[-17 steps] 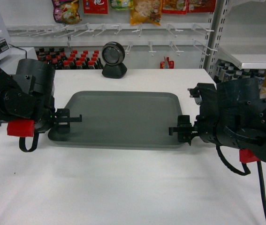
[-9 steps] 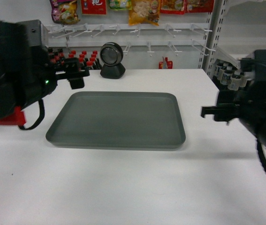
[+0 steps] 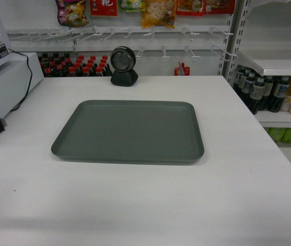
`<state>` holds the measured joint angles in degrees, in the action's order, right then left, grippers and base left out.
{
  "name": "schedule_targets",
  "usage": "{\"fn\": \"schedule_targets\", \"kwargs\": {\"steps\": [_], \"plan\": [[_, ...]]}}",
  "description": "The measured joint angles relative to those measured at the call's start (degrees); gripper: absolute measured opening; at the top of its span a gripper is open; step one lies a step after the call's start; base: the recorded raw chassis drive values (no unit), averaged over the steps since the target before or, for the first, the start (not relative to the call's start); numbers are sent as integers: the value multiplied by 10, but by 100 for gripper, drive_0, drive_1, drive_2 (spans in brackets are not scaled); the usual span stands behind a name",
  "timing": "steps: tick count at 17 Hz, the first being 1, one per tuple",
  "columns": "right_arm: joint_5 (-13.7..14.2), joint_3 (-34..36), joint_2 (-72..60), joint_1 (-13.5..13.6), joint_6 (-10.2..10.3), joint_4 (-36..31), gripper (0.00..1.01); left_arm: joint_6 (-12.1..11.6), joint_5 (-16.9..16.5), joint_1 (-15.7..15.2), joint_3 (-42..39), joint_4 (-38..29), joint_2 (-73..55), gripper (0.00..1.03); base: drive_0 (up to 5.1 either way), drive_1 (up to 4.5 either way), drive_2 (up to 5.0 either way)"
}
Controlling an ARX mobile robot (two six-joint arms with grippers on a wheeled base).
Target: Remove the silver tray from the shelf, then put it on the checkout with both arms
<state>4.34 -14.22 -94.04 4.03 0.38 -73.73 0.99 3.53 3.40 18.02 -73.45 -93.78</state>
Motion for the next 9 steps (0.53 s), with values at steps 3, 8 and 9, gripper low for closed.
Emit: {"fn": "schedule_targets", "kwargs": {"steps": [3, 8, 9], "plan": [[-39, 56, 98, -31, 0, 1, 2, 0, -32, -31, -61, 22, 95, 1, 0, 0, 0], [-43, 112, 267, -40, 0, 107, 2, 0, -35, -33, -116, 148, 286, 1, 0, 0, 0], [-43, 111, 317, -40, 0, 172, 2, 0, -35, -34, -128, 170, 308, 1, 0, 0, 0]]}}
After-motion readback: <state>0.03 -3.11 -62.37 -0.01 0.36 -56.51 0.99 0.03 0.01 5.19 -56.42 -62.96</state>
